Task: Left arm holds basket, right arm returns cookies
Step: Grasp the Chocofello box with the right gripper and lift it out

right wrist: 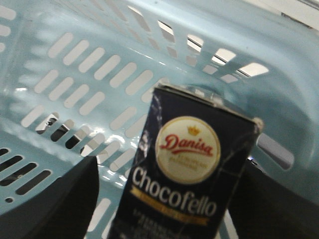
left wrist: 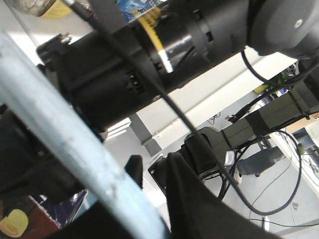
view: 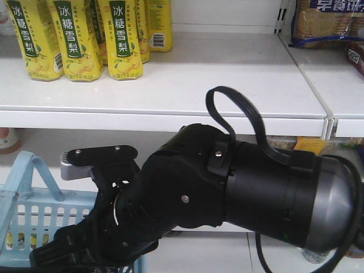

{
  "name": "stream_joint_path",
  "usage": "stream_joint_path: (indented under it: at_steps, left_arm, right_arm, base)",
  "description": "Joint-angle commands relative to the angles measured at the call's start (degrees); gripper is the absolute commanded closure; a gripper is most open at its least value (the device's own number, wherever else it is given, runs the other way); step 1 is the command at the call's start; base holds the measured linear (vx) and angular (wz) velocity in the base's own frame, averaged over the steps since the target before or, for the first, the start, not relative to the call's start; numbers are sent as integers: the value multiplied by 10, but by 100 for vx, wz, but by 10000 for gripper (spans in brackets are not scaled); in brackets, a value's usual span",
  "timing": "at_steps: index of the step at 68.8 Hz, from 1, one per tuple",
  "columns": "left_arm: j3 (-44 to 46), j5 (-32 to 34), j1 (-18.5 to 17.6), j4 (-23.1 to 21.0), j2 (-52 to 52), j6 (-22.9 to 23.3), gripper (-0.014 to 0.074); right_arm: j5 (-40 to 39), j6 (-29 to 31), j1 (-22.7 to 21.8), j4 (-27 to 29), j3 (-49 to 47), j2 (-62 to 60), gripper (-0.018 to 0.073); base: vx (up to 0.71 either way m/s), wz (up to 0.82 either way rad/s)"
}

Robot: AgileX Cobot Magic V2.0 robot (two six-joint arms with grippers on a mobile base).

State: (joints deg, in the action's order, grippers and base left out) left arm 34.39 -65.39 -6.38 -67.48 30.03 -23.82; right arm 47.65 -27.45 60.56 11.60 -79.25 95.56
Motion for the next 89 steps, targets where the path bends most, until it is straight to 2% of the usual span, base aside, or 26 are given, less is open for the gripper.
stream_joint_path:
  at_steps: [1, 24, 51, 89]
  left_arm:
    - [17, 25, -3, -59, 3, -9, 603]
    - [17, 25, -3, -59, 3, -9, 603]
    - [17, 25, -3, -59, 3, -9, 603]
    - [17, 25, -3, -59, 3, -9, 603]
  right_arm:
    - [-16, 3, -1, 12, -18, -13, 64]
    - [-16, 7, -1, 14, -18, -2, 78]
    - [-16, 7, -1, 14, -18, -2, 258]
    - [-12, 7, -2, -19, -18, -17, 260]
  base:
    - [0, 0]
    - [0, 0]
    - [0, 0]
    - [0, 0]
